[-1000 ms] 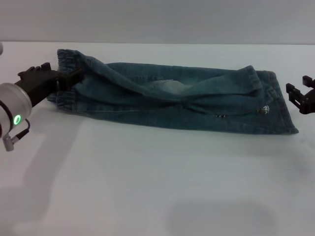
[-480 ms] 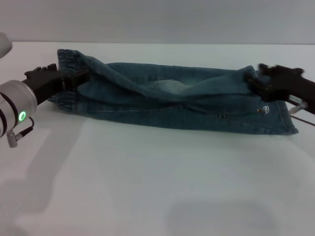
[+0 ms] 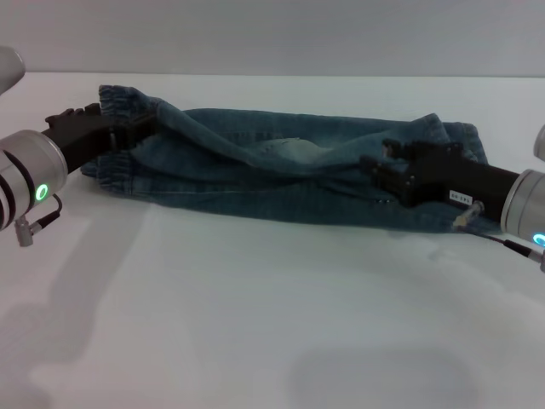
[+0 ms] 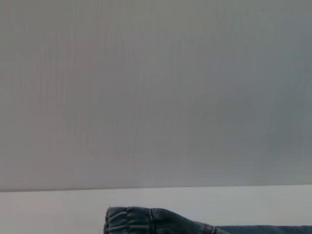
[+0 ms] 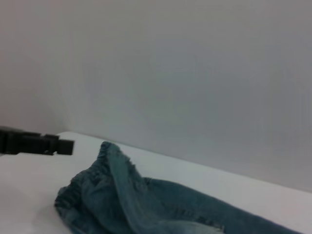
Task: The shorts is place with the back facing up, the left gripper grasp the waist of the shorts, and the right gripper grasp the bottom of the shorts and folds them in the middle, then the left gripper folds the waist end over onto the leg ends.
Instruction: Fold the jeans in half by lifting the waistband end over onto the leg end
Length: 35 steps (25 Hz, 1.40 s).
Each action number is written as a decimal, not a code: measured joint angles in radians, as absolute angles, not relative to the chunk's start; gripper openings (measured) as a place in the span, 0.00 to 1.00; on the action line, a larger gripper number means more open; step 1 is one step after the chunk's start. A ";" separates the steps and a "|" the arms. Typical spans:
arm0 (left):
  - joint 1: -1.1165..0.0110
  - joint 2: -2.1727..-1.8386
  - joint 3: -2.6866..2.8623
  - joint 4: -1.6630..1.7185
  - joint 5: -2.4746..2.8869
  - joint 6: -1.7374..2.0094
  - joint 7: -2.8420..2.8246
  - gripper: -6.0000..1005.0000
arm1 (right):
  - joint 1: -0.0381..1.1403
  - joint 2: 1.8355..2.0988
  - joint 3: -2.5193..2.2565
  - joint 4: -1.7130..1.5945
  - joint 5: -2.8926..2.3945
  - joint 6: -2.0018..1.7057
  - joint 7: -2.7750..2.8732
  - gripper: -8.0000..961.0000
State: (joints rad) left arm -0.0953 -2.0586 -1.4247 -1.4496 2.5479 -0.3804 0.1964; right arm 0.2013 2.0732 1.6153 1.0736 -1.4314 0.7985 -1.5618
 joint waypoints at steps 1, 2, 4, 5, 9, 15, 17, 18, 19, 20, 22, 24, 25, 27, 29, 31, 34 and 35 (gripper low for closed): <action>-0.097 -2.059 -1.425 -1.448 2.548 -0.380 0.196 0.78 | 0.203 2.072 1.611 1.073 -1.437 0.798 -1.553 0.43; -0.099 -2.059 -1.425 -1.445 2.548 -0.381 0.196 0.78 | 0.207 2.071 1.609 1.070 -1.446 0.797 -1.542 0.43; -0.103 -2.059 -1.426 -1.443 2.548 -0.381 0.196 0.78 | 0.228 2.071 1.607 1.063 -1.484 0.795 -1.507 0.43; -0.106 -2.059 -1.426 -1.441 2.548 -0.381 0.196 0.77 | 0.248 2.073 1.605 1.059 -1.527 0.792 -1.479 0.43; -0.120 -2.059 -1.427 -1.433 2.548 -0.381 0.196 0.77 | 0.278 2.075 1.602 1.052 -1.595 0.774 -1.427 0.43; -0.129 -2.059 -1.427 -1.430 2.548 -0.381 0.195 0.77 | 0.318 2.075 1.601 1.053 -1.707 0.765 -1.342 0.43; -0.133 -2.059 -1.428 -1.429 2.548 -0.380 0.195 0.77 | 0.324 2.075 1.601 1.054 -1.718 0.759 -1.340 0.43; -0.136 -2.059 -1.428 -1.428 2.548 -0.380 0.195 0.77 | 0.331 2.075 1.602 1.051 -1.720 0.756 -1.338 0.43; -0.138 -2.059 -1.429 -1.428 2.548 -0.380 0.195 0.77 | 0.337 2.074 1.605 1.047 -1.721 0.754 -1.336 0.43; -0.141 -2.059 -1.429 -1.428 2.548 -0.380 0.195 0.77 | 0.340 2.074 1.606 1.045 -1.722 0.751 -1.336 0.43; -0.146 -2.059 -1.429 -1.427 2.548 -0.380 0.195 0.77 | 0.343 2.073 1.609 1.043 -1.728 0.743 -1.334 0.43; -0.150 -2.059 -1.430 -1.425 2.548 -0.380 0.195 0.77 | 0.343 2.072 1.610 1.046 -1.739 0.737 -1.331 0.43; -0.151 -2.059 -1.430 -1.425 2.548 -0.380 0.195 0.77 | 0.343 2.071 1.612 1.048 -1.745 0.736 -1.328 0.43; -0.153 -2.059 -1.430 -1.424 2.548 -0.381 0.195 0.77 | 0.344 2.070 1.617 1.049 -1.755 0.735 -1.324 0.43; -0.153 -2.059 -1.431 -1.424 2.548 -0.381 0.195 0.77 | 0.344 2.069 1.621 1.050 -1.772 0.735 -1.317 0.43; -0.156 -2.059 -1.431 -1.423 2.548 -0.380 0.195 0.77 | 0.344 2.069 1.622 1.050 -1.791 0.736 -1.308 0.43; -0.159 -2.059 -1.431 -1.422 2.548 -0.380 0.195 0.77 | 0.344 2.070 1.614 1.051 -1.804 0.740 -1.298 0.43; -0.160 -2.059 -1.431 -1.422 2.548 -0.380 0.195 0.77 | 0.344 2.070 1.612 1.051 -1.805 0.740 -1.295 0.43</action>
State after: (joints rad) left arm -0.1601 -2.0586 -1.4312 -1.4219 2.5476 -0.3803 0.1949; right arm 0.3442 2.0701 1.6119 1.0515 -1.8046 0.7402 -1.2951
